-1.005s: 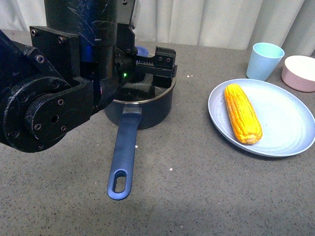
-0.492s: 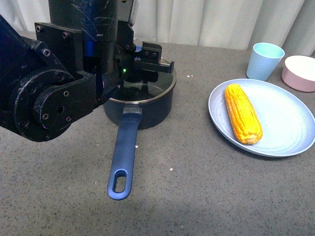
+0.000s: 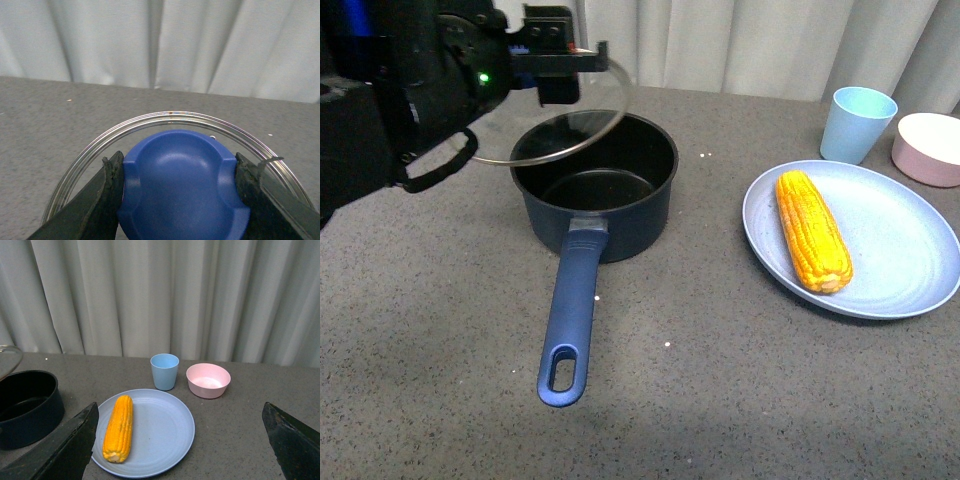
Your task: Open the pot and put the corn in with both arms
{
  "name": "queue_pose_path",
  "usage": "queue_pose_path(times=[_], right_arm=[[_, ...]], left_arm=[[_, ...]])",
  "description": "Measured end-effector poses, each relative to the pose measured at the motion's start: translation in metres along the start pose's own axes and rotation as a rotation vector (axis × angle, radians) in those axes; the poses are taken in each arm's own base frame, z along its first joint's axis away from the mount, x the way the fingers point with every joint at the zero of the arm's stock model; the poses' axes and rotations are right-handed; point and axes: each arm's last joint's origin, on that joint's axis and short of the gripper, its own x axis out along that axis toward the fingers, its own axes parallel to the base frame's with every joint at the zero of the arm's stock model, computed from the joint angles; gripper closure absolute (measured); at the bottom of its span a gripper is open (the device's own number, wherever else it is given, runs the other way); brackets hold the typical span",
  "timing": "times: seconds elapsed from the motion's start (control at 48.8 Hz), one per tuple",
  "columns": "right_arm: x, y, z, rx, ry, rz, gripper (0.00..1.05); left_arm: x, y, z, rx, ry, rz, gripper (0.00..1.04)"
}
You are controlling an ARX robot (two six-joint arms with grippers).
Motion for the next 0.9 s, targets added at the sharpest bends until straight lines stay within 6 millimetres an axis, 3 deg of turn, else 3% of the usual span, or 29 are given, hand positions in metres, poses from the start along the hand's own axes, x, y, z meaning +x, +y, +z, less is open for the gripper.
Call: queue_pose_path(times=[0.246, 0.431, 0.595, 0.902], right_arm=[[0.0, 0.0, 0.0, 0.0, 0.0, 0.0, 0.09], [0.0, 0.0, 0.0, 0.0, 0.0, 0.0, 0.09], [0.0, 0.0, 0.0, 0.0, 0.0, 0.0, 0.09], [0.0, 0.0, 0.0, 0.0, 0.0, 0.0, 0.09]], left_arm=[[0.014, 0.068, -0.024, 0.018, 0.05, 0.16, 0.47], [0.026, 0.096, -0.033, 0.009, 0.065, 0.231, 0.47], [0.033, 0.102, -0.05, 0.017, 0.087, 0.226, 0.47], [0.042, 0.095, -0.083, 0.02, 0.106, 0.176, 0.47]])
